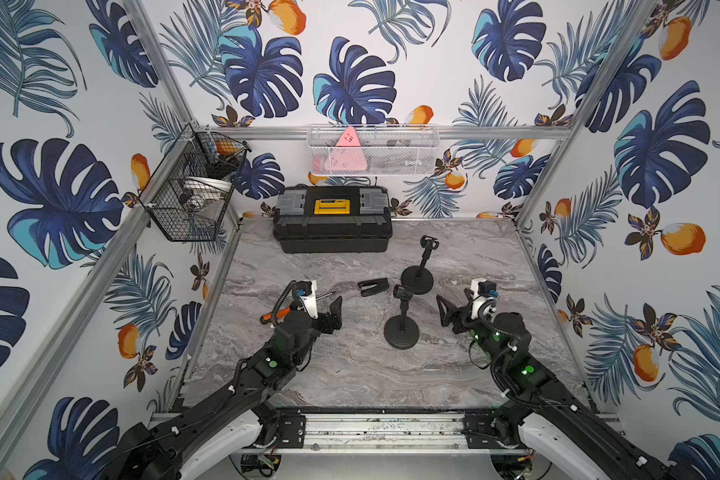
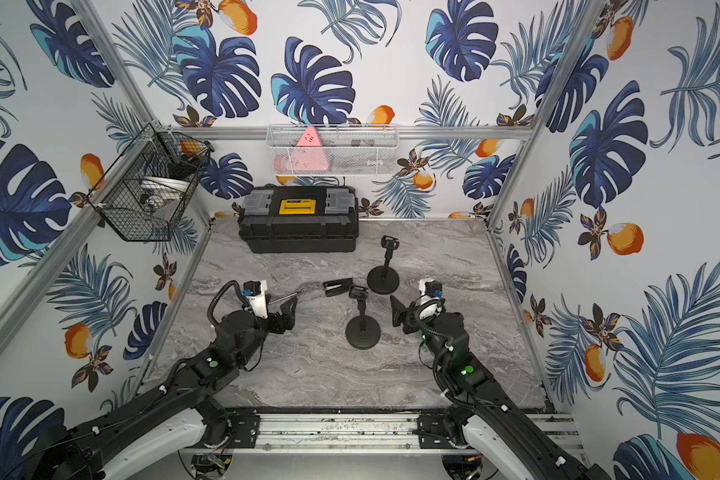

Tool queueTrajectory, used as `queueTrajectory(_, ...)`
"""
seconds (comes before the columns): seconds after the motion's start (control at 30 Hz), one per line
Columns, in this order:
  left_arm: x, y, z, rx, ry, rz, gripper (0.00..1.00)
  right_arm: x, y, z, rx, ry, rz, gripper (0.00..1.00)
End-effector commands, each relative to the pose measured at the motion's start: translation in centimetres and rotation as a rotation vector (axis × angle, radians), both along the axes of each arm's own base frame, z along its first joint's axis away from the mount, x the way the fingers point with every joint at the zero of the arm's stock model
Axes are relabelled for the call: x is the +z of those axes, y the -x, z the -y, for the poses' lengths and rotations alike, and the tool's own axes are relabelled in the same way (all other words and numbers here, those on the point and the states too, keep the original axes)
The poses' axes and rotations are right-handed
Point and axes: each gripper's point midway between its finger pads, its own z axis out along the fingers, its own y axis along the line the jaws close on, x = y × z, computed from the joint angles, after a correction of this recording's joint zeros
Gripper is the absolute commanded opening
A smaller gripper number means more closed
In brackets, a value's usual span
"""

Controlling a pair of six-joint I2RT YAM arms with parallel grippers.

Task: Assemble a microphone stand
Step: Reset both arms

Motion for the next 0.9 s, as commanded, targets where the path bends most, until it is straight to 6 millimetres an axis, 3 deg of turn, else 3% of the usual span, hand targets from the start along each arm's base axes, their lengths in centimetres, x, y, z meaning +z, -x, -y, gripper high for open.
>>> queueTrajectory(0.0, 1.0, -1.3, -3.7, 0.148, -0.207, 0.028, 0.89, -0.3, -2.2, 3.0, -0.097, -0.052, -0.053, 0.93)
queueTrajectory(0.1, 1.2, -2.7, -6.5, 0.202, -0.238, 0.046, 0.89, -0.7, -4.3, 6.1, -0.198, -0.036, -0.046, 0.92)
queueTrajectory(0.23, 0.1, -3.3, -8.9, 0.243, -0.310, 0.066, 0.90, -1.6, -5.4, 9.6, -0.279, -0.025, -0.074, 0.91)
queueTrajectory(0.33, -0.7, -3.4, -9.5, 0.232, -0.346, 0.088, 0.93, -2.6, -5.5, 10.0, -0.242, 0.035, -0.038, 0.91)
queueTrajectory(0.47, -4.4, -4.2, -10.1, 0.265, -0.354, 0.003, 0.95, -5.2, -5.4, 11.5, -0.265, -0.021, -0.095, 0.91)
queueTrajectory(0.6, -6.6, -4.0, -10.3, 0.259, -0.345, 0.008, 0.96, -6.2, -5.0, 11.7, -0.265, 0.028, -0.026, 0.91)
queueTrajectory(0.87, -7.5, -6.4, -11.4, 0.285, -0.355, 0.033, 0.97, -8.9, -6.8, 12.5, -0.273, 0.029, -0.024, 0.91)
